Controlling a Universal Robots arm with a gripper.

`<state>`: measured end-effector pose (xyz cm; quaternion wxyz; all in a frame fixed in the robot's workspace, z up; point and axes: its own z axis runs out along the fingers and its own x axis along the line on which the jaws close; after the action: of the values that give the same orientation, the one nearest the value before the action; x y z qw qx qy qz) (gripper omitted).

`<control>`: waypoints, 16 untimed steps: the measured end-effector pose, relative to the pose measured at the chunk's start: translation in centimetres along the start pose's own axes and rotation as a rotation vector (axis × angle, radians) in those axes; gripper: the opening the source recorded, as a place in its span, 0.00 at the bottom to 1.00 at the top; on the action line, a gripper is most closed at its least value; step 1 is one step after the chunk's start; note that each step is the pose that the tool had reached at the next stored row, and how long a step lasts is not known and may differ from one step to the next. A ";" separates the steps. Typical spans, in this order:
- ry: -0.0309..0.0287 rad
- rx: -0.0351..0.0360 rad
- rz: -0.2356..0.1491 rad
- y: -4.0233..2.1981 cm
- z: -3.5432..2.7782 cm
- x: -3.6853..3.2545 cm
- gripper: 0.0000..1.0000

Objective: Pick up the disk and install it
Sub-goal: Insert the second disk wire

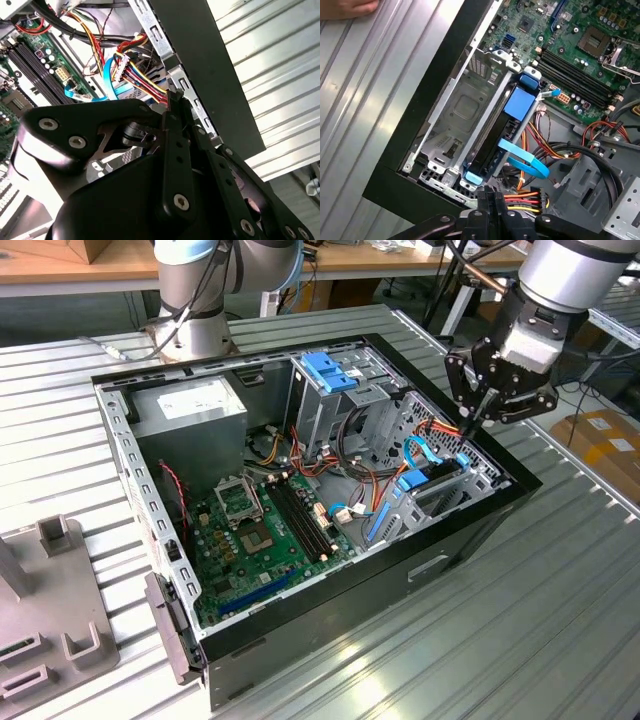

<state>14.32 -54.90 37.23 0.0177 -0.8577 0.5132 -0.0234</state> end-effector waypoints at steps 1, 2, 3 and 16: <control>0.0006 -0.0002 0.011 0.01 0.00 0.00 0.16; 0.0016 -0.0006 0.029 0.02 0.01 -0.01 0.16; 0.0028 -0.0011 0.052 0.04 0.01 -0.02 0.16; 0.0085 -0.0034 0.156 0.05 0.01 -0.02 0.16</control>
<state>14.27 -54.90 37.22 0.0159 -0.8150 0.5787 -0.0247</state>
